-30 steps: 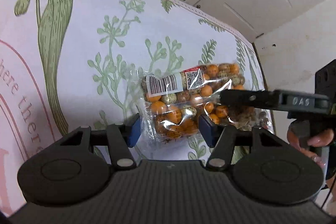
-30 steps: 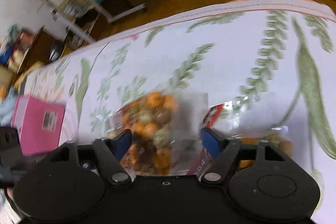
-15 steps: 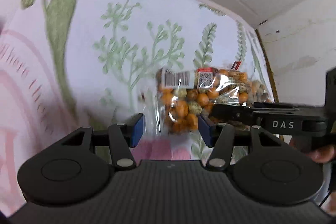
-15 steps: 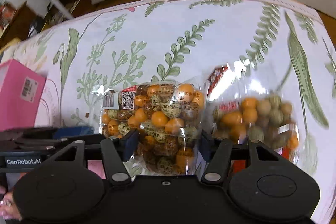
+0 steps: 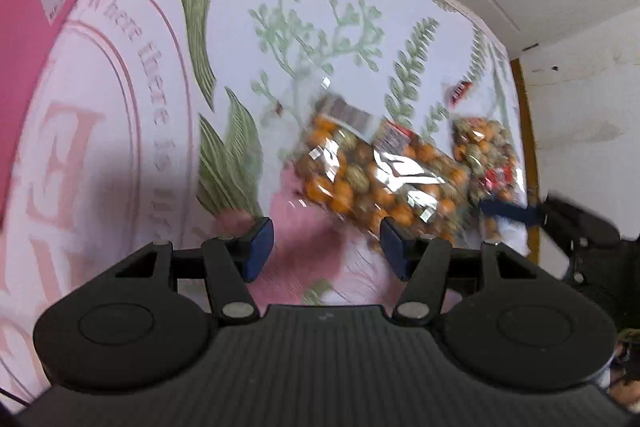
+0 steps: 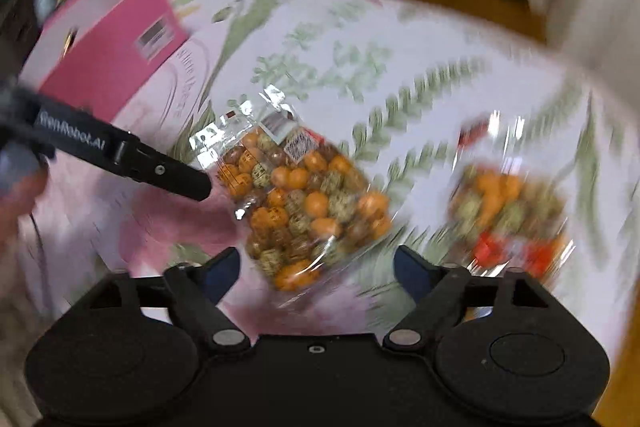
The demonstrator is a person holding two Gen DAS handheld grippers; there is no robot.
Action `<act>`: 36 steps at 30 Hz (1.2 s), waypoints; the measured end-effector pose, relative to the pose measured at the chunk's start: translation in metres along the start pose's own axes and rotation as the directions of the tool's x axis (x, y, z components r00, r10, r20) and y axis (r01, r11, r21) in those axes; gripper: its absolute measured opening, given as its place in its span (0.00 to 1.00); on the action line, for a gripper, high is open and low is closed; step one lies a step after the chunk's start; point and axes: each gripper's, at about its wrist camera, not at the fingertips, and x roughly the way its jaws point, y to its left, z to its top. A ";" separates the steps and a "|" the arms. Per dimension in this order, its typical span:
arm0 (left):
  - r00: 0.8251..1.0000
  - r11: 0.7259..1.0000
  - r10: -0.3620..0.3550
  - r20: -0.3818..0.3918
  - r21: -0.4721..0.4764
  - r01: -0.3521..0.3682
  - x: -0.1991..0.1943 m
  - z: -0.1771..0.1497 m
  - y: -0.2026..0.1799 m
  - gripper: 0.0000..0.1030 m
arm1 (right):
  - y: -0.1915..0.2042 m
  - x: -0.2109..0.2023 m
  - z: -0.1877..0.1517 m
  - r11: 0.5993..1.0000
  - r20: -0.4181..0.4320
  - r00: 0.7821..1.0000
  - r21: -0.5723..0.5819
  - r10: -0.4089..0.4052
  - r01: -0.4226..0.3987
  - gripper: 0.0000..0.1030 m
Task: Organize snacks
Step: 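Grasp a clear bag of orange coated nuts with both grippers, then carry the nut bag over the pink box and open both grippers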
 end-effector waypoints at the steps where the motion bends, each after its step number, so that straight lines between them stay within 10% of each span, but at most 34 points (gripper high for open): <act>1: 1.000 1.000 -0.008 -0.002 -0.002 0.008 0.000 -0.003 -0.002 0.56 | 0.000 -0.002 0.002 0.999 0.004 1.000 -0.048 -0.010 0.011 0.89; 13: 0.991 0.971 -0.134 0.008 -0.197 0.133 0.041 -0.015 -0.007 0.57 | 0.031 0.043 0.024 0.863 -0.096 0.995 -0.504 -0.034 -0.019 0.96; 23: 0.985 0.970 -0.164 0.059 -0.170 0.172 0.041 -0.020 -0.011 0.53 | 0.030 0.048 0.011 0.966 0.014 0.998 -0.254 -0.055 0.057 0.90; 36: 0.997 0.994 -0.065 -0.044 0.079 0.069 0.010 -0.032 -0.035 0.52 | 0.064 0.016 -0.027 0.995 0.119 0.989 -0.024 -0.093 0.097 0.88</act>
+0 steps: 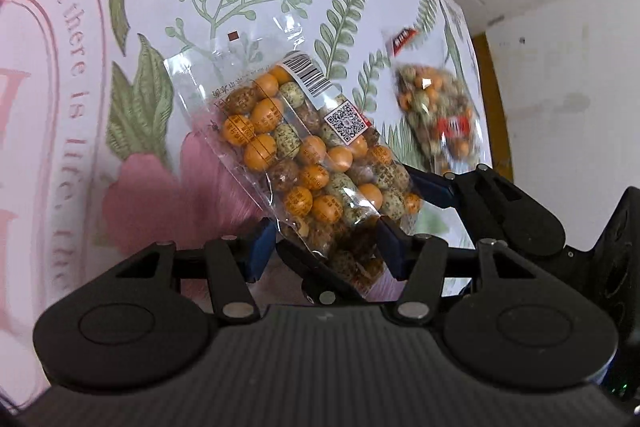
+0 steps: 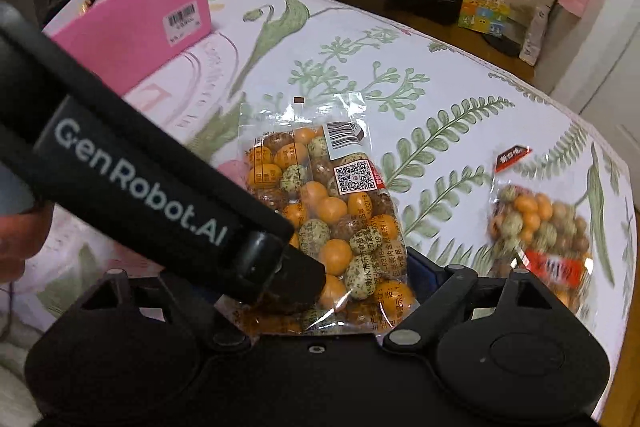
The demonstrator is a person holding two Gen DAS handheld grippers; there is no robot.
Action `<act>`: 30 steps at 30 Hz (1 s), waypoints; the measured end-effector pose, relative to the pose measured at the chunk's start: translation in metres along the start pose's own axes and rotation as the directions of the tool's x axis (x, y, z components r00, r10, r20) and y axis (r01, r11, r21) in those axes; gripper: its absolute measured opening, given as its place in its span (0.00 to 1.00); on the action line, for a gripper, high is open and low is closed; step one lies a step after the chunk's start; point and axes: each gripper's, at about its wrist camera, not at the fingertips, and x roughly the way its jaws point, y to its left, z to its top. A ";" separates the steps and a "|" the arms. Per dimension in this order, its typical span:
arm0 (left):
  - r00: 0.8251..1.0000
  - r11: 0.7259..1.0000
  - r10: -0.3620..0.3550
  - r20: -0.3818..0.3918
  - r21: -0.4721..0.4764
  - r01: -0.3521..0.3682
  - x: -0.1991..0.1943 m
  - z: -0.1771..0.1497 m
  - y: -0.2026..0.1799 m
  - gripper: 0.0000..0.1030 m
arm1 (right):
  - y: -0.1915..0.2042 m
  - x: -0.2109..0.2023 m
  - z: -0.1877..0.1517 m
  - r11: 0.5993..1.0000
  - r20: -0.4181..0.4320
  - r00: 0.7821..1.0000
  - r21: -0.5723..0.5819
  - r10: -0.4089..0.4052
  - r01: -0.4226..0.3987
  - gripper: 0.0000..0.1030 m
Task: Organize snacks
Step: 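Carry the nut bag over the pink box and open both grippers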
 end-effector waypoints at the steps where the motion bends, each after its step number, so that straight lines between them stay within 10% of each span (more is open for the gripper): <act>1: 1.000 1.000 0.006 -0.001 0.013 -0.006 -0.005 -0.003 -0.001 0.53 | 0.003 -0.004 -0.002 1.000 0.009 1.000 0.011 -0.001 0.000 0.88; 15: 0.999 0.990 0.009 -0.035 0.142 -0.004 -0.089 -0.043 -0.013 0.53 | 0.062 -0.071 -0.001 0.997 0.050 0.999 0.069 -0.018 0.015 0.87; 30: 0.990 0.993 0.048 0.129 0.102 -0.061 -0.197 -0.057 0.027 0.54 | 0.134 -0.101 0.055 0.996 0.163 0.986 -0.084 0.037 -0.024 0.88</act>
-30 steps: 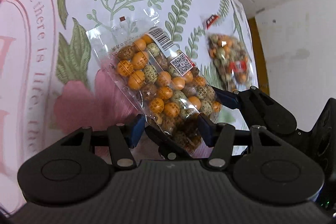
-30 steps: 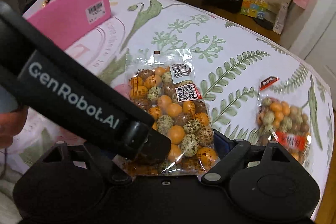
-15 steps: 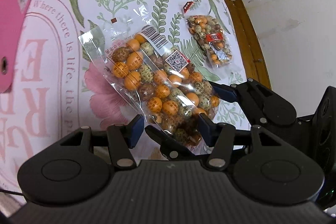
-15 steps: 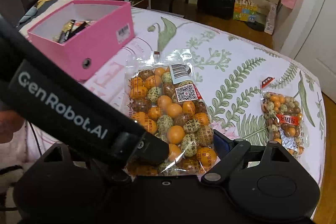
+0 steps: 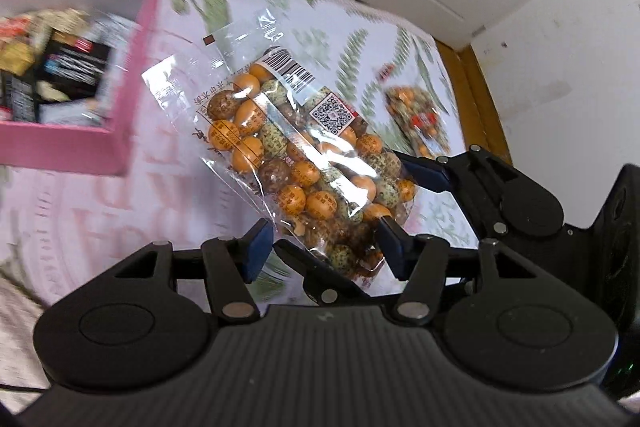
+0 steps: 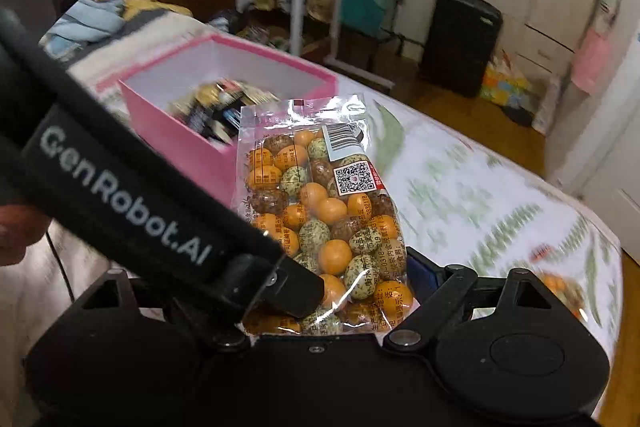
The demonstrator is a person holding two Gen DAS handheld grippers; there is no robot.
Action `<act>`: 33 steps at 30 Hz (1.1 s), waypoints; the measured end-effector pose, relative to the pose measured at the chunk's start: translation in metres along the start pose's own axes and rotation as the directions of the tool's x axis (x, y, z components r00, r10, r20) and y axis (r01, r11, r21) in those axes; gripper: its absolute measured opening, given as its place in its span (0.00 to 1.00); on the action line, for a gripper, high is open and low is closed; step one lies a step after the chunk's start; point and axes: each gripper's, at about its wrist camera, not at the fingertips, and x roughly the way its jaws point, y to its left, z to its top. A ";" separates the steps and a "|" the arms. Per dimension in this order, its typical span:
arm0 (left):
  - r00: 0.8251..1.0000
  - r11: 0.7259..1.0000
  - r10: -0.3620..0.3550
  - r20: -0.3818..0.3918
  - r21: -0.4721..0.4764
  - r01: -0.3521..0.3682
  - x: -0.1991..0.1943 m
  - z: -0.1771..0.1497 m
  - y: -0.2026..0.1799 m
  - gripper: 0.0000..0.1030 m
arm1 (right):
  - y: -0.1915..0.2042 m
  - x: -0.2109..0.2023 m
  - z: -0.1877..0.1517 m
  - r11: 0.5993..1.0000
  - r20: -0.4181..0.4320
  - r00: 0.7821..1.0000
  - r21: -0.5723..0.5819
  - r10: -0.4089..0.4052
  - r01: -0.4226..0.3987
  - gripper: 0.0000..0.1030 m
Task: Organize snacks
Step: 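Carry the nut bag over the pink box and open both grippers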
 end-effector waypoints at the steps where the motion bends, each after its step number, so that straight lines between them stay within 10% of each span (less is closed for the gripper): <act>1: 1.000 1.000 0.013 0.016 -0.001 -0.013 -0.006 0.002 0.006 0.54 | 0.003 0.004 0.006 1.000 0.009 1.000 -0.002 0.014 -0.014 0.88; 15: 0.974 0.991 0.124 0.187 -0.064 -0.114 -0.039 0.051 0.108 0.55 | 0.041 0.089 0.081 0.996 0.108 0.990 0.005 0.092 -0.094 0.87; 26: 0.970 0.962 0.159 0.183 -0.250 -0.111 -0.002 0.095 0.200 0.56 | 0.048 0.184 0.128 0.980 0.015 0.980 -0.018 0.198 -0.197 0.90; 33: 0.947 0.961 0.226 0.228 -0.213 -0.178 -0.015 0.085 0.187 0.58 | 0.041 0.152 0.115 0.974 0.052 0.975 -0.087 0.216 -0.211 0.93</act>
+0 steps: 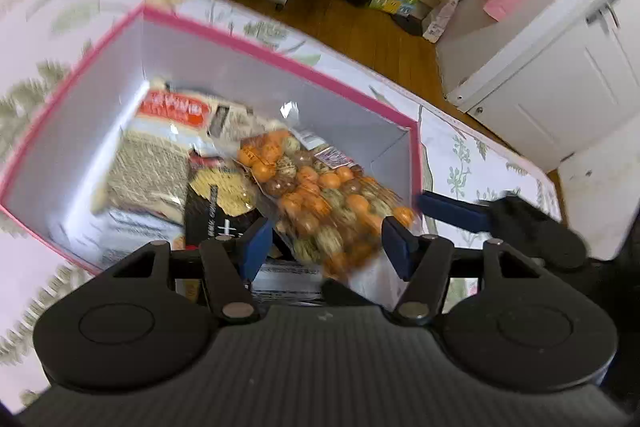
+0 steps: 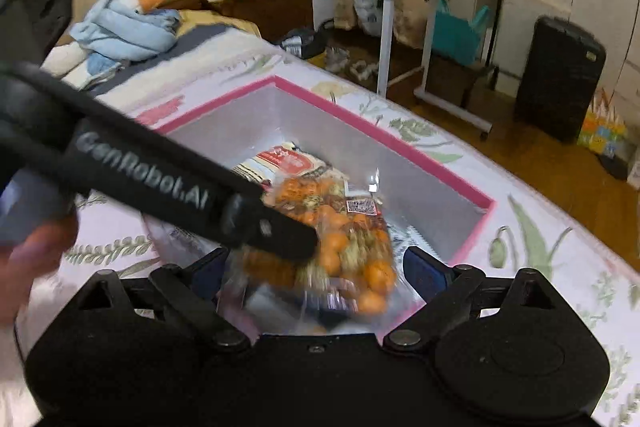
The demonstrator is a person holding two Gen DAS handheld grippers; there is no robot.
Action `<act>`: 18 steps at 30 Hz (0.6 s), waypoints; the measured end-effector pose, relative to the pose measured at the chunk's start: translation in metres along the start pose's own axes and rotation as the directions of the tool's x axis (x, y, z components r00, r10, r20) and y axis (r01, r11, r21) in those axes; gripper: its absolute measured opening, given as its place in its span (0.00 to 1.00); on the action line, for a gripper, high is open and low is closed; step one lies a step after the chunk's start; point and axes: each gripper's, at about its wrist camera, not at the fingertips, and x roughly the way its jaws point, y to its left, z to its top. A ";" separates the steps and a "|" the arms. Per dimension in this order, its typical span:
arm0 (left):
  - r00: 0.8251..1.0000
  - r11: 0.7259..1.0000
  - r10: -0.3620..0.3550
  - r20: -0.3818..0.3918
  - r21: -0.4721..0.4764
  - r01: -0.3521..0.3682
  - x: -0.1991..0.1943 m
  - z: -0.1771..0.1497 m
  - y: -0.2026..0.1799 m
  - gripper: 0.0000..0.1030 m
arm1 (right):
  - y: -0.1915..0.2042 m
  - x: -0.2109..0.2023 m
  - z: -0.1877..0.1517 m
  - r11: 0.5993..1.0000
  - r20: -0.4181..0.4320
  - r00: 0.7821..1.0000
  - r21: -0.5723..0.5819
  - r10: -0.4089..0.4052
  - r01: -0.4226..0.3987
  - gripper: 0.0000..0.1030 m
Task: Organize snacks
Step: 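Carry the nut bag over the pink box and open both grippers, then move both grippers to the red-labelled bag of coated nuts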
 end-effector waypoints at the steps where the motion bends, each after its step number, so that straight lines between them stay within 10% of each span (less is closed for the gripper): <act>1: 1.000 1.000 0.009 0.008 0.015 -0.009 -0.005 -0.001 -0.003 0.58 | 0.000 -0.012 -0.004 1.000 0.019 1.000 -0.005 0.000 0.000 0.93; 18: 0.999 0.962 -0.041 -0.024 0.270 0.046 -0.065 -0.060 -0.100 0.58 | -0.039 -0.172 -0.086 0.973 0.092 0.984 0.187 -0.153 0.134 0.93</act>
